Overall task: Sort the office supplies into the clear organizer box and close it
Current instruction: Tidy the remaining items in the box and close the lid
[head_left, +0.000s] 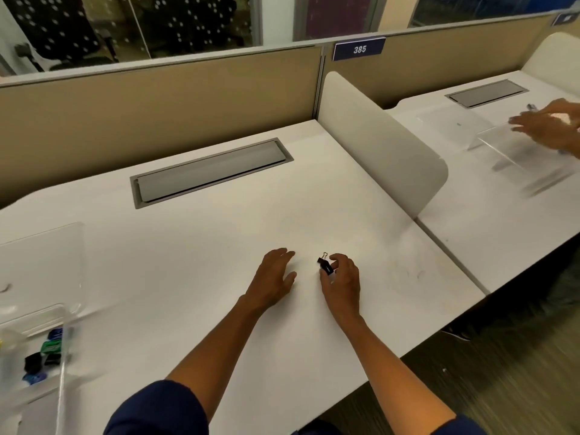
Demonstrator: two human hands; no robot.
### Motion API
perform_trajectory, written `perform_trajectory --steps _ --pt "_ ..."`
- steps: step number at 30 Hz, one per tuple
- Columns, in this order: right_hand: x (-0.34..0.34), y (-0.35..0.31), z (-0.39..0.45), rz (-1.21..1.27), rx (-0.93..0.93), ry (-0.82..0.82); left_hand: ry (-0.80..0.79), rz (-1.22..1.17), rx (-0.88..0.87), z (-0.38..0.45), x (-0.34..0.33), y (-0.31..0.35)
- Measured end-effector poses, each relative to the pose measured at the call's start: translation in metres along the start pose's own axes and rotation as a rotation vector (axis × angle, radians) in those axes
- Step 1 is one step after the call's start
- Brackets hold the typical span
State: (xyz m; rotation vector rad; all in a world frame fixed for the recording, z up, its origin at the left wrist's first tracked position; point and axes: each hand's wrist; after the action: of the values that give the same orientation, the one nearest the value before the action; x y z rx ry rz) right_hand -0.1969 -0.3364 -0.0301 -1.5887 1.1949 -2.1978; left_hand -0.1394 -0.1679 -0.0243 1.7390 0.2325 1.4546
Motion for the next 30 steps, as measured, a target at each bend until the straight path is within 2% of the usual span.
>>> perform_trajectory --steps 6,11,16,24,30 --pt "0.022 0.01 0.003 0.086 -0.04 0.046 -0.048 0.023 0.005 0.029 -0.031 0.029" --pt "0.033 0.014 0.004 0.107 -0.033 0.062 0.077 0.051 0.128 0.041 -0.056 0.049" --pt "0.039 0.017 0.006 0.12 -0.026 0.067 0.133 0.076 0.165 0.05 -0.068 0.056" --pt "0.037 0.014 0.014 0.145 -0.012 0.051 0.175 -0.009 0.15 0.05 -0.061 0.041" --pt "0.013 -0.011 0.018 0.212 0.06 -0.037 0.37 -0.102 0.131 0.028 -0.019 0.019"
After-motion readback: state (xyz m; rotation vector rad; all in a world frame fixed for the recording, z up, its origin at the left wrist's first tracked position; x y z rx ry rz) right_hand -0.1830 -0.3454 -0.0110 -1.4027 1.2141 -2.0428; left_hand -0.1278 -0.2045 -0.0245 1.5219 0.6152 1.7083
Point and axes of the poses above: each hand's wrist, its own z-axis towards the middle knuckle, its own x-axis out of the back of the hand, y = z × x, and after that the axes turned 3 degrees about -z, right-handed
